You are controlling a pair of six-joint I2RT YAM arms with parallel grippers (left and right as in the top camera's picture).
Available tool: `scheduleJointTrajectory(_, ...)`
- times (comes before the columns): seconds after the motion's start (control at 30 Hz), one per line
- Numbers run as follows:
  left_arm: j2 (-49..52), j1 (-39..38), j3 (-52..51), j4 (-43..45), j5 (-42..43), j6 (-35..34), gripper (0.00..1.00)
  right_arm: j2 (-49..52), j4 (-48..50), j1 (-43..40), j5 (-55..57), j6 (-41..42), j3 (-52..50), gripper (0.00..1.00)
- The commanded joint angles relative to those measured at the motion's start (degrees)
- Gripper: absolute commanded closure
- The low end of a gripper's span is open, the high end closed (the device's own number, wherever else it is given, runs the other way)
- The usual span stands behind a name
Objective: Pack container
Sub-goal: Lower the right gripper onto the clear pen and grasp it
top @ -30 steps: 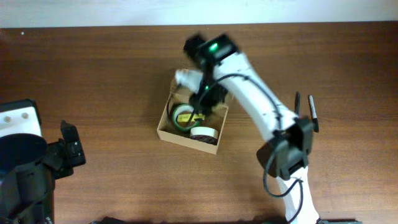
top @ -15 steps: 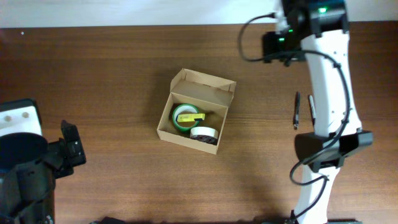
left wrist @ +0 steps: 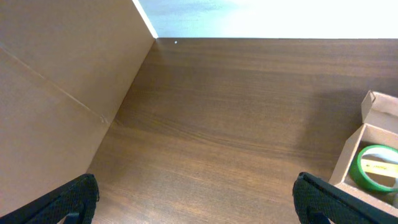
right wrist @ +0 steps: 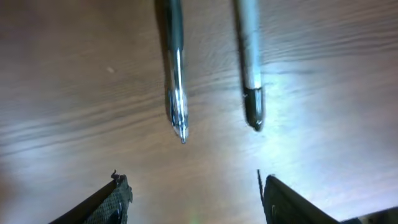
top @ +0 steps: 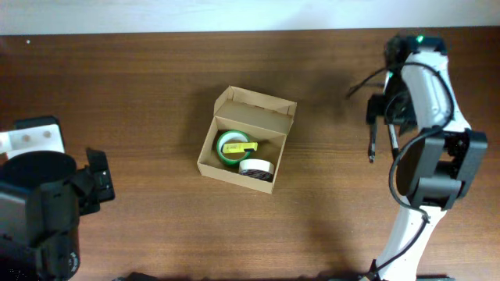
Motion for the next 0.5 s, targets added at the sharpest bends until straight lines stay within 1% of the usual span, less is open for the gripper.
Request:
scheduleJointTrajectory(0.0,0.13,0.24,-1.42,0.33,-0.20,-0.76,0.01,0.20,2.27,0.35,0.90,-1.49,-6.34,0.33)
scheduleJointTrajectory(0.03,0.13,0.24,-2.03,0.70,-0.20,-0.76,0.01,0.20,3.50,0.35,0.55,-2.71,-8.87,0.33)
scheduleJointTrajectory(0.17,0.13,0.24,-2.82,1.29,-0.20,-0.74,0.01,0.22,4.57,0.33,0.48,-4.11,-11.17,0.35)
scheduleJointTrajectory(0.23,0.17,0.24,-2.82,1.33,-0.22,-0.74,0.01,0.24,4.76,0.33,0.46,-4.11,-11.34,0.40)
scheduleJointTrajectory(0.27,0.17,0.24,-2.82,1.44,-0.20,-0.74,0.01,0.24,4.96,0.35,0.46,-4.11,-11.34,0.45)
scheduleJointTrajectory(0.33,0.17,0.24,-2.82,1.46,-0.20,-0.74,0.01,0.24,5.44,0.33,0.22,-4.44,-11.34,0.49)
scheduleJointTrajectory(0.47,0.17,0.24,-2.82,1.49,-0.20,-0.74,0.01,0.24,6.88,0.33,-2.23,-5.57,-11.37,0.49)
